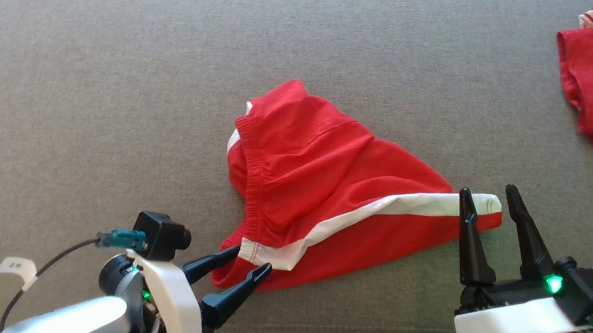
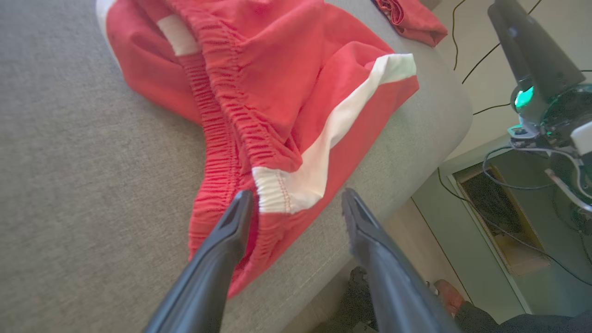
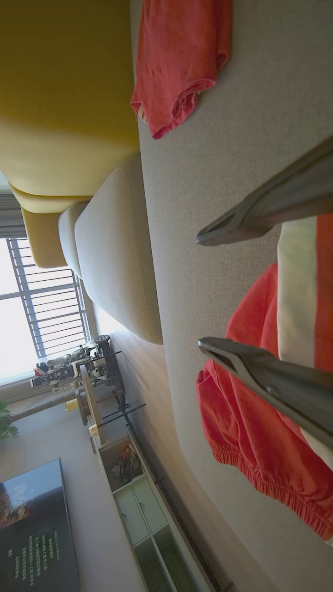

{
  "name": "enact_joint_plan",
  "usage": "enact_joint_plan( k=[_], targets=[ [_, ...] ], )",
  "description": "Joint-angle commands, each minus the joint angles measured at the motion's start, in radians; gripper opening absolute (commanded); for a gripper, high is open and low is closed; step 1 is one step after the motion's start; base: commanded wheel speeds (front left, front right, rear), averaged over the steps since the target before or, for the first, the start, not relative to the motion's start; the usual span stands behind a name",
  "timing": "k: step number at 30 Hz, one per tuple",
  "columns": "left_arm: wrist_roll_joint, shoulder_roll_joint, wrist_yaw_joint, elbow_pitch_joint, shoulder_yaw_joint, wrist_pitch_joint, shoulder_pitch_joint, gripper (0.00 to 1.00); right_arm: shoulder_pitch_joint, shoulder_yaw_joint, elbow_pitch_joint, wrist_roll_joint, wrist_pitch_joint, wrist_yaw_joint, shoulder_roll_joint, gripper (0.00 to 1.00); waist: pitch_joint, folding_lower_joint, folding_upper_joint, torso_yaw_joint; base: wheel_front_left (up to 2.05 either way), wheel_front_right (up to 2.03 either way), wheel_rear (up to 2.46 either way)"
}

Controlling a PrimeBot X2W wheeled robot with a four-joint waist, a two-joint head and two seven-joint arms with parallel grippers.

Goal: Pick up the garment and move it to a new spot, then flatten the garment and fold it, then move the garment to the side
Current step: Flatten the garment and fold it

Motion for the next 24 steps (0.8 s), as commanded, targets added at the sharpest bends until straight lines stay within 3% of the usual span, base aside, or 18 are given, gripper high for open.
enact_joint_plan(
  k=[1,2,3,4,5,6,7,10,12,18,24],
  targets=[
    [-0.009,0.016,-0.008,-0.011,0.037,0.005,-0.042,1.00,-0.017,0.027,-0.027,0.006,-0.009,0.000,-0.009,1.00,0.000,0.0000,0.0000,-0.011,0.00,0.00,0.00],
    [-0.014,0.013,-0.009,-0.002,0.040,0.008,-0.045,1.00,-0.017,0.027,-0.027,0.005,-0.009,0.000,-0.009,1.00,0.000,0.0000,0.0000,-0.017,0.00,0.00,0.00],
    [-0.020,0.011,-0.014,0.006,0.041,0.013,-0.048,0.82,-0.017,0.026,-0.028,0.004,-0.009,0.000,-0.009,1.00,0.001,0.0000,0.0000,-0.022,0.00,0.00,0.00],
    [-0.019,0.010,-0.019,0.012,0.040,0.017,-0.052,0.54,-0.017,0.025,-0.028,0.004,-0.009,0.000,-0.009,1.00,0.001,0.0000,0.0000,-0.027,0.00,0.00,0.00],
    [-0.019,0.009,-0.019,0.018,0.043,0.014,-0.055,0.43,-0.017,0.023,-0.029,0.004,-0.009,0.000,-0.009,1.00,0.001,0.0000,0.0000,-0.030,0.00,0.00,0.00],
    [-0.021,0.008,-0.022,0.022,0.045,0.012,-0.056,0.22,-0.017,0.022,-0.030,0.003,-0.009,0.000,-0.009,1.00,0.001,0.0000,0.0000,-0.033,0.00,0.00,0.00],
    [-0.024,0.008,-0.025,0.024,0.047,0.011,-0.056,0.15,-0.016,0.020,-0.030,0.002,-0.009,0.000,-0.009,1.00,0.000,0.0000,0.0000,-0.036,0.00,0.00,0.00],
    [-0.029,0.017,-0.026,0.020,0.051,0.011,-0.055,0.11,-0.014,0.016,-0.030,0.001,-0.009,0.000,-0.009,1.00,-0.001,0.0000,0.0000,-0.040,0.00,0.00,0.00],
    [-0.029,0.027,-0.027,0.015,0.051,0.012,-0.054,0.00,-0.011,0.015,-0.030,0.001,-0.009,0.000,-0.009,1.00,-0.005,0.0000,0.0000,-0.040,0.00,0.00,0.00],
    [-0.015,0.060,-0.007,0.008,0.071,-0.032,-0.040,0.00,-0.003,0.023,-0.020,-0.012,-0.009,0.000,-0.009,1.00,-0.022,0.0000,0.0000,-0.034,0.00,0.00,0.00],
    [-0.009,0.109,0.045,0.020,0.165,-0.097,0.027,0.00,-0.005,0.040,0.059,0.025,-0.009,0.000,-0.009,1.00,-0.034,0.0000,0.0000,-0.012,0.00,0.00,0.00]
  ],
)
